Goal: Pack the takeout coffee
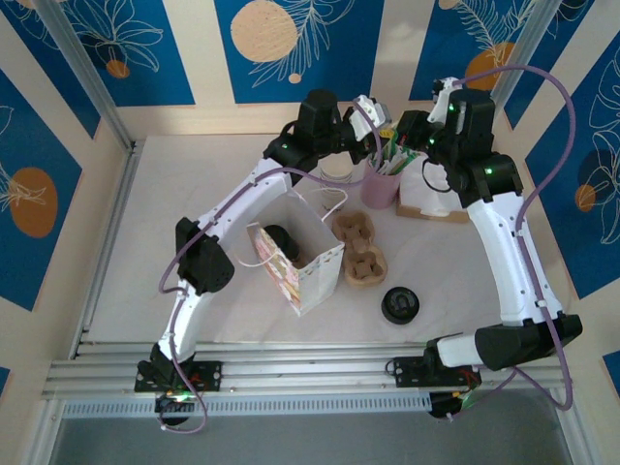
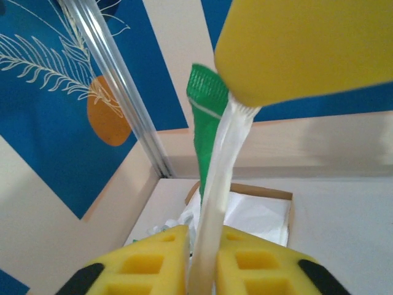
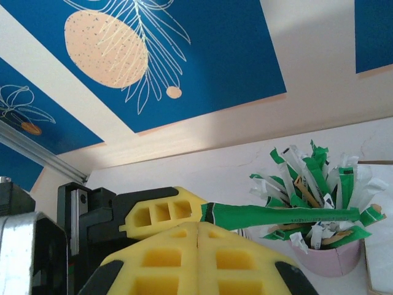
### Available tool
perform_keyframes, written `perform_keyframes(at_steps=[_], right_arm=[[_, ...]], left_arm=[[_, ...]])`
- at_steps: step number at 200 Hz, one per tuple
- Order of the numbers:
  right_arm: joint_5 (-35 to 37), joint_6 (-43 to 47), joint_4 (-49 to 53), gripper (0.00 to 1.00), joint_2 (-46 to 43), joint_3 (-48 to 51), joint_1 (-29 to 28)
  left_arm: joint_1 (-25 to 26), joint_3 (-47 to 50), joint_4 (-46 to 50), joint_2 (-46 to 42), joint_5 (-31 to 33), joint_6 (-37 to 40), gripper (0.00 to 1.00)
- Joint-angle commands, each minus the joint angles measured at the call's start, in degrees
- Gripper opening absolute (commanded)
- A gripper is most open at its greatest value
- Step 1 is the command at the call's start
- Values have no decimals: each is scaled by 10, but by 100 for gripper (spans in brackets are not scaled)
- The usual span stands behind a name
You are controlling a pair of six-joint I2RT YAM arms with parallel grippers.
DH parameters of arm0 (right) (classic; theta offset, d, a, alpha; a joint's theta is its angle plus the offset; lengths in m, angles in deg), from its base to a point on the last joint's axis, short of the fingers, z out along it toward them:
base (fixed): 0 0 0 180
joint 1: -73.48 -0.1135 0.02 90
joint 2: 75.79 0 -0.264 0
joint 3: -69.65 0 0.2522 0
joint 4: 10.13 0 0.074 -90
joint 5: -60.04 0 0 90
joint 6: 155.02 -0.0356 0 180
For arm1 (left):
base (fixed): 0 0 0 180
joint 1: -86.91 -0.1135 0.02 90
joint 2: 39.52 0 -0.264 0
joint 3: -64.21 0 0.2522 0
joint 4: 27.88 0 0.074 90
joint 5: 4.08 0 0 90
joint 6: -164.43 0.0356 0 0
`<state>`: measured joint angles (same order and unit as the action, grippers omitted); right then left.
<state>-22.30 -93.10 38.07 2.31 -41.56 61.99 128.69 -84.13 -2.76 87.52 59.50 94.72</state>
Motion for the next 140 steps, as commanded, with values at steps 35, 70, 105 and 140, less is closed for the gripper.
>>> perform_keyframes(at_steps=[35,70,105,140], right_arm=[[-52,-27,-42,0,13,14,32],[-80,-40,-57,0,29,26,48],[-104,-56,-77,0,39,62,71],[-130,-69,-90,0,51,97,98]], left_arm=[[3,42,-48,-41,54,-11,5],[5,48,-54,-39,48,-31,5],[16,49,-65,-23,55,-33,4],[29,45,-76,-5,75,-24,5]])
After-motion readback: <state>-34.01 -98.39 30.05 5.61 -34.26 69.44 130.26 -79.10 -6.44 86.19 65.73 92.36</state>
